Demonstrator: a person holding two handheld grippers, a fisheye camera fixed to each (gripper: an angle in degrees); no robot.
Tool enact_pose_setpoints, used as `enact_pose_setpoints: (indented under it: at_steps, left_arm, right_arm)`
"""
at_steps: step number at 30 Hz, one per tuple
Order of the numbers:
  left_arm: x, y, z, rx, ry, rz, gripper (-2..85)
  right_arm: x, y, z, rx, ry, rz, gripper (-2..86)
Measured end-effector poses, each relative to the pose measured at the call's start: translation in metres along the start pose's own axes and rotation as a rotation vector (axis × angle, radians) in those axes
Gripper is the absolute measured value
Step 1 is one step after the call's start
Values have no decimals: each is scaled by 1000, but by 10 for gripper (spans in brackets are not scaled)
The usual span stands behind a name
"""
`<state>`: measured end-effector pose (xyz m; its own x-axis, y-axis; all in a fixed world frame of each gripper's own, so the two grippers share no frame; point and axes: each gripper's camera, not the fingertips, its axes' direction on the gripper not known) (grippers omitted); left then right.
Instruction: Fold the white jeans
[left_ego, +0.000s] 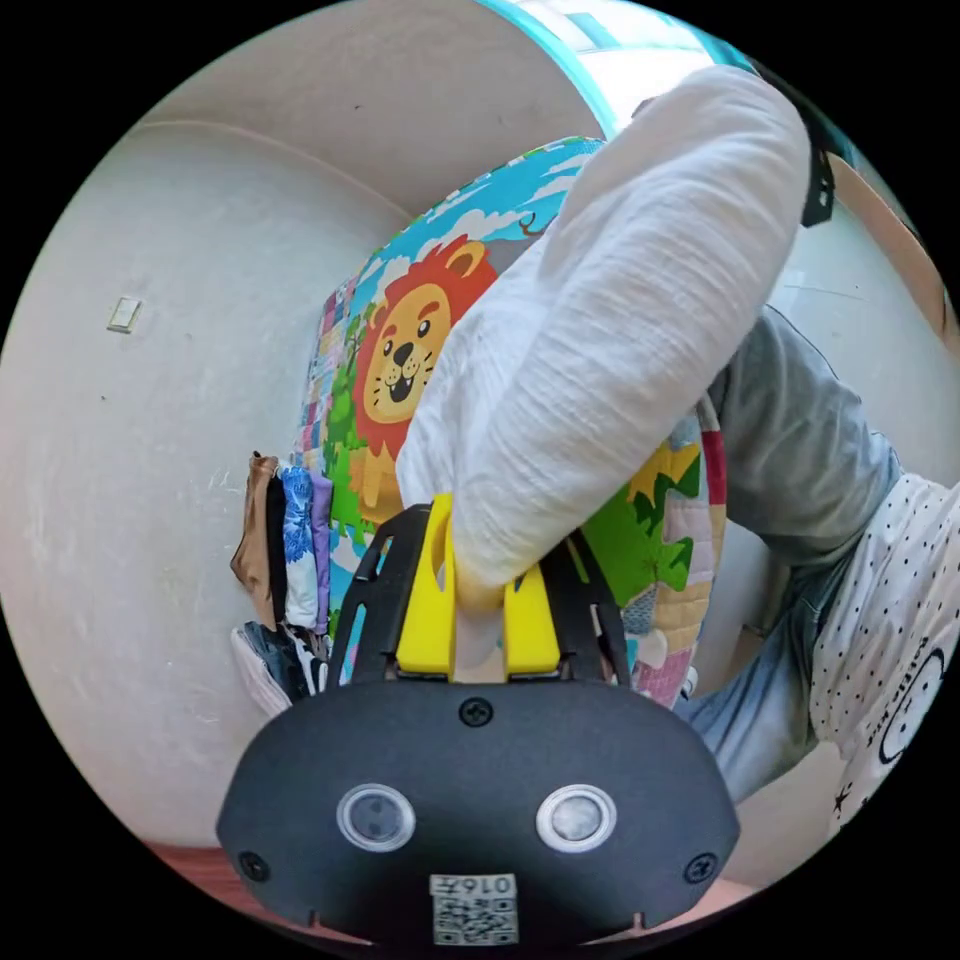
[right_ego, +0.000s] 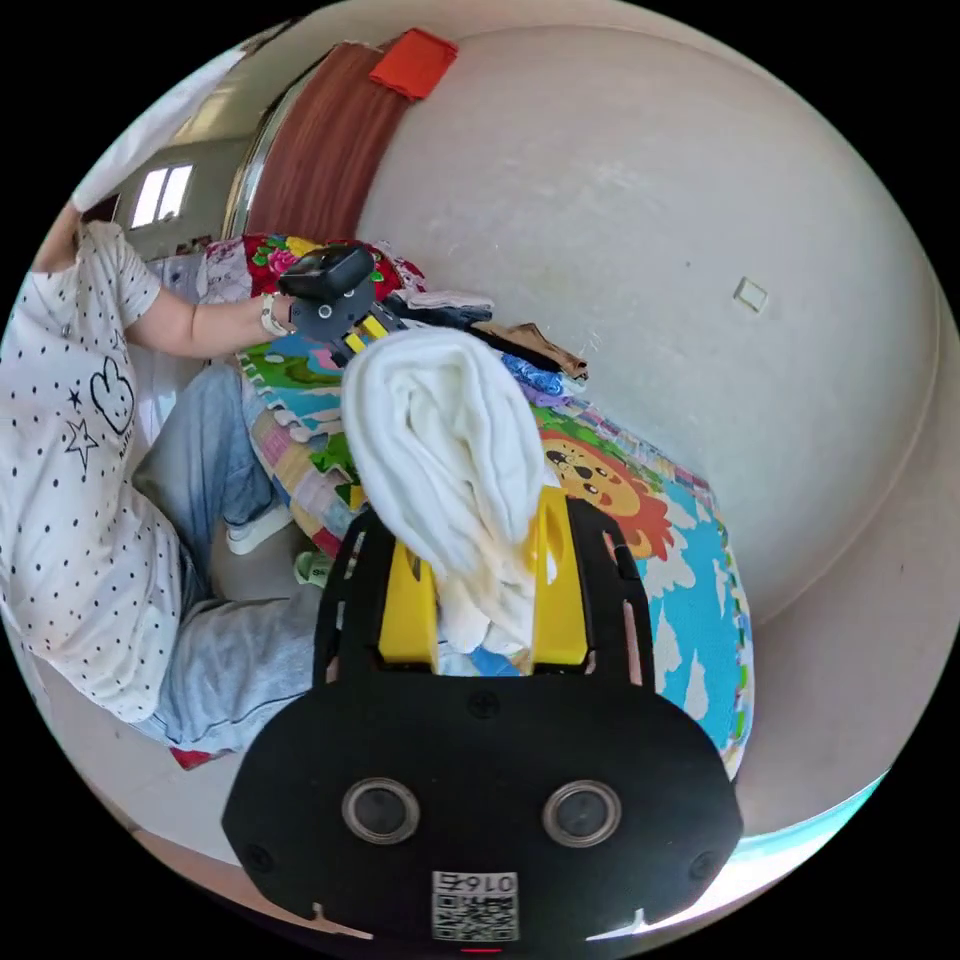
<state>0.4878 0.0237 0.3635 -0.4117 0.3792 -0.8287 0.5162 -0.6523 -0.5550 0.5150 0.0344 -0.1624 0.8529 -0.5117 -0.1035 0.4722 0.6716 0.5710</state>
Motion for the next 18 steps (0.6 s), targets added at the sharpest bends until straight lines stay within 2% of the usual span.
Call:
enact_pose_setpoints:
  at_steps: [3, 7, 9, 11, 15, 18]
  left_arm:
    - [-31, -19, -11, -40, 19, 14, 59]
    - [-52, -33, -17, -66, 3, 49, 57]
    - [-66, -39, -19, -75, -6, 58, 57]
    - [-77, -42, -20, -78, -11, 61, 58]
    - [-104, -44, -24, -68, -5, 46, 58]
    - [-116, -41, -25, -52, -12, 41, 60]
  right_arm:
    - [-7, 23, -4, -73, -12, 96, 230]
    - [-71, 19, -13, -177, 308, 80, 243]
    - [-113, 3, -9, -132, 448, 42, 246]
    - [-163, -24, 20, -148, 514, -69, 265]
    - [-199, -57, 91, -228, 512, -89, 269]
    - [-207, -69, 157, -413, 757, -135, 254]
